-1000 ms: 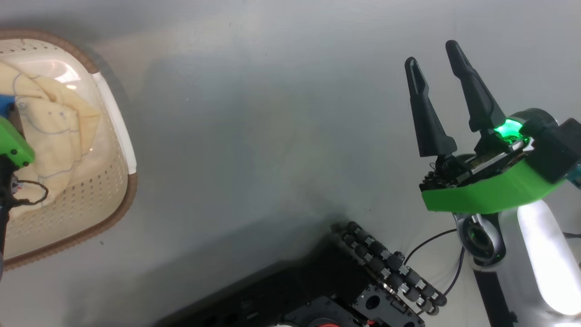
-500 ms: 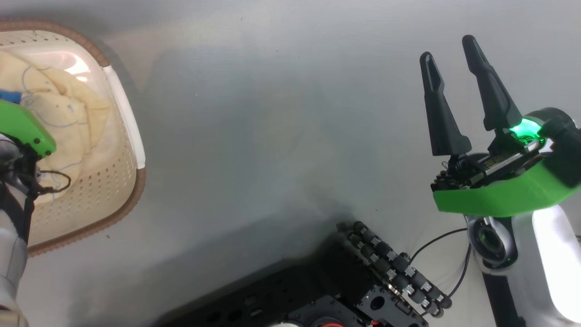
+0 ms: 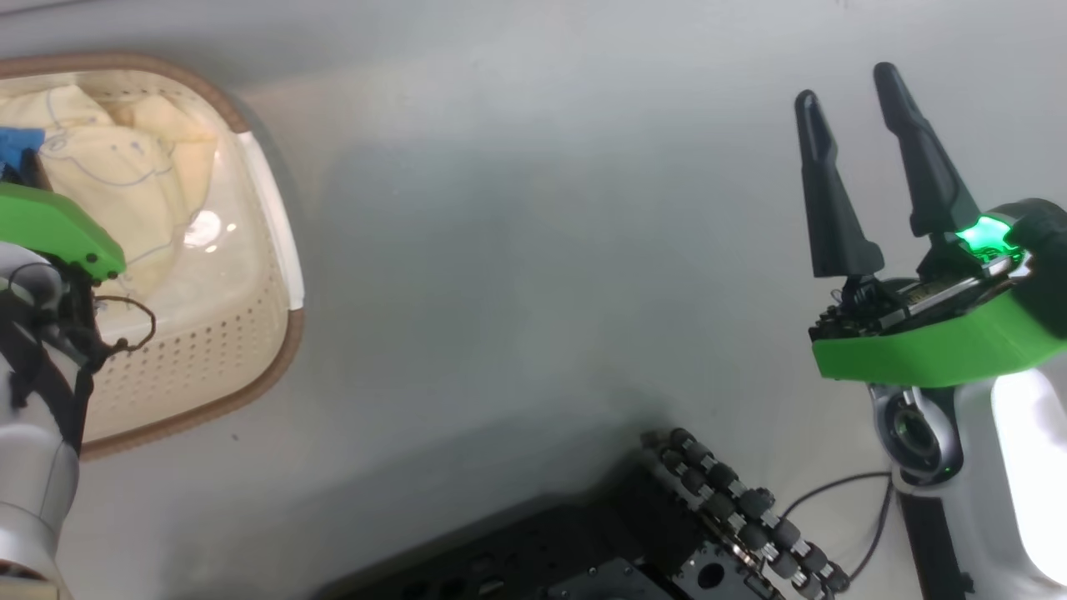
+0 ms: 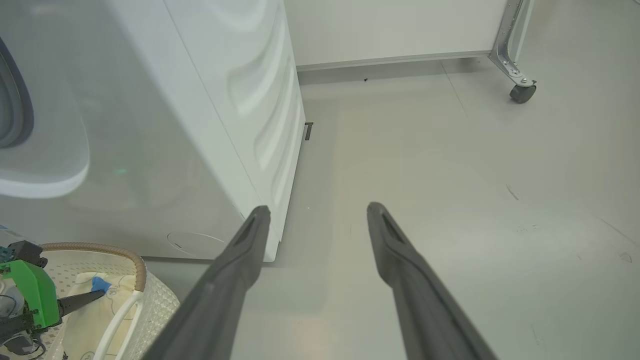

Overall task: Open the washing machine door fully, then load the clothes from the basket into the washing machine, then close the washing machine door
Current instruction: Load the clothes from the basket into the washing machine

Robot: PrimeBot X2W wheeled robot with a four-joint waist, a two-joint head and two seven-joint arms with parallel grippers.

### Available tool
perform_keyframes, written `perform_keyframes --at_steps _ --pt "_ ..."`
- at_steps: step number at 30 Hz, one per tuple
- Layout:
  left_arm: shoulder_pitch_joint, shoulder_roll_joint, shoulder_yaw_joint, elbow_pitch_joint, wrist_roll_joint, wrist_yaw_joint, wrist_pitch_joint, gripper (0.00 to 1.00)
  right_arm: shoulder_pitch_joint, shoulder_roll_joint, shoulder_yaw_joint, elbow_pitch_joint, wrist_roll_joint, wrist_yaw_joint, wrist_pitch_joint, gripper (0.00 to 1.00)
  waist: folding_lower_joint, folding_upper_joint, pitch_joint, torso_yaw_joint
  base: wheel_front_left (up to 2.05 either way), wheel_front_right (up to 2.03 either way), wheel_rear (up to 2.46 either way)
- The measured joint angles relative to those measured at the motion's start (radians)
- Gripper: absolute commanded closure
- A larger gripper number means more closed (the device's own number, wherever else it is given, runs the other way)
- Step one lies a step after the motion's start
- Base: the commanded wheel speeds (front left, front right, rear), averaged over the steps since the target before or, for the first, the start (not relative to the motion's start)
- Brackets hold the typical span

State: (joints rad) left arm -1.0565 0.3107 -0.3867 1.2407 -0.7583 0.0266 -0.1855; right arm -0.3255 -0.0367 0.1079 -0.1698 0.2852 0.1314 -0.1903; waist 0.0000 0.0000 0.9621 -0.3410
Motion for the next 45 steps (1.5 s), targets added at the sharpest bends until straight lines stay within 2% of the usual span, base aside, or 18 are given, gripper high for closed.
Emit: perform_keyframes --at_steps 6,8,10,15,18,26,34,45 --pt "0.054 -0.007 0.003 -0.061 0.010 -0.008 -0.058 1.00 0.008 0.000 -0.044 -0.002 -0.028 0.000 0.015 0.00 0.0000 0.0000 -0.065 0.042 0.00 0.00 0.00" --pt "0.081 -0.007 0.009 -0.109 0.027 0.003 -0.062 1.00 0.020 0.000 -0.058 -0.003 -0.035 0.000 0.022 0.00 -0.0001 0.0000 -0.089 0.057 0.00 0.00 0.00" --pt "0.134 -0.006 0.048 -0.237 0.065 0.038 -0.062 1.00 0.036 0.000 -0.079 -0.007 -0.050 0.000 0.034 0.00 -0.0001 0.0000 -0.128 0.080 0.00 0.00 0.00" --pt "0.261 -0.013 0.123 -0.468 0.146 0.086 -0.062 1.00 0.061 0.000 -0.105 -0.013 -0.068 0.000 0.061 0.00 -0.0001 0.0000 -0.200 0.117 0.00 0.00 0.00" --pt "0.348 -0.026 0.156 -0.583 0.196 0.105 -0.062 1.00 0.082 0.000 -0.117 -0.014 -0.076 0.000 0.076 0.00 -0.0001 0.0000 -0.247 0.137 0.00 0.00 0.00" --pt "0.527 -0.045 0.205 -0.787 0.275 0.134 -0.062 1.00 0.121 0.000 -0.144 -0.011 -0.095 0.000 0.101 0.00 -0.0002 0.0001 -0.365 0.175 0.00 0.00 0.00" --pt "0.678 -0.047 0.220 -0.932 0.319 0.152 -0.062 1.00 0.177 0.000 -0.167 0.005 -0.114 0.000 0.125 0.00 -0.0002 0.0001 -0.496 0.209 0.00 0.00 0.00" --pt "0.874 -0.042 0.202 -1.066 0.327 0.196 -0.038 1.00 0.258 0.000 -0.178 0.019 -0.129 0.000 0.156 0.00 -0.0002 0.0001 -0.669 0.247 0.00 0.00 0.00"
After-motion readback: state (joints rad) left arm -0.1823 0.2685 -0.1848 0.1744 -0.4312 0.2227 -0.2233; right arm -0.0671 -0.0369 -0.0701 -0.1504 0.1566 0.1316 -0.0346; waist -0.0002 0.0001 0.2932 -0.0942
